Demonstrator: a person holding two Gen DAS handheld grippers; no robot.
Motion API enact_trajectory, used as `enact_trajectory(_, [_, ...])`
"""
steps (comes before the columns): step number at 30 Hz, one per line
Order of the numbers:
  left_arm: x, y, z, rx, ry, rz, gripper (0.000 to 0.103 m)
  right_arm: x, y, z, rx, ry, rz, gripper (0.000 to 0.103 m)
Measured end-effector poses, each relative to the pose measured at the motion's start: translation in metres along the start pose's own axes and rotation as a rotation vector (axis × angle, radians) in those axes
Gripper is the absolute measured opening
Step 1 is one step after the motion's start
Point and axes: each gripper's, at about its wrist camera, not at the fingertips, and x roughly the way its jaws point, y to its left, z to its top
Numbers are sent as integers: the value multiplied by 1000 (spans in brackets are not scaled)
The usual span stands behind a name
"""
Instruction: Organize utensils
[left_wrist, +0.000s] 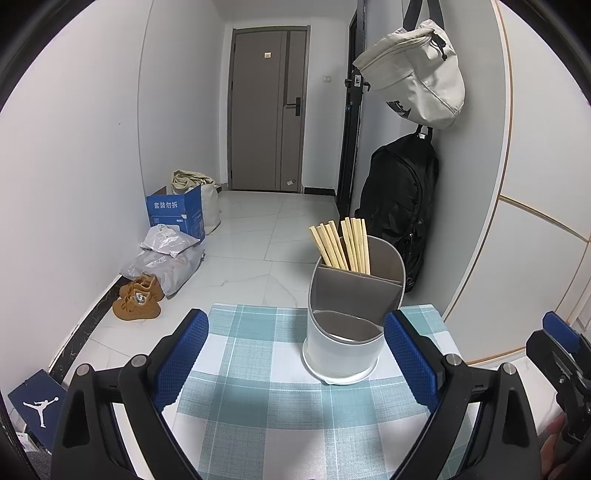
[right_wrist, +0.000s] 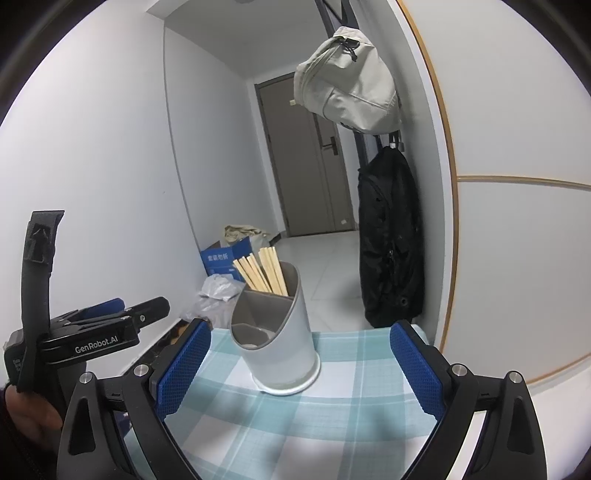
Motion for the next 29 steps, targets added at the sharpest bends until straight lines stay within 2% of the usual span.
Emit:
enact_trajectory(27, [1,-2,1,3,12,-8,93,1,1,-1,4,8,3,99])
enact_trajectory(29, [-2,-2,3,0,5,-26,93,1,1,-1,14,14,-1,99])
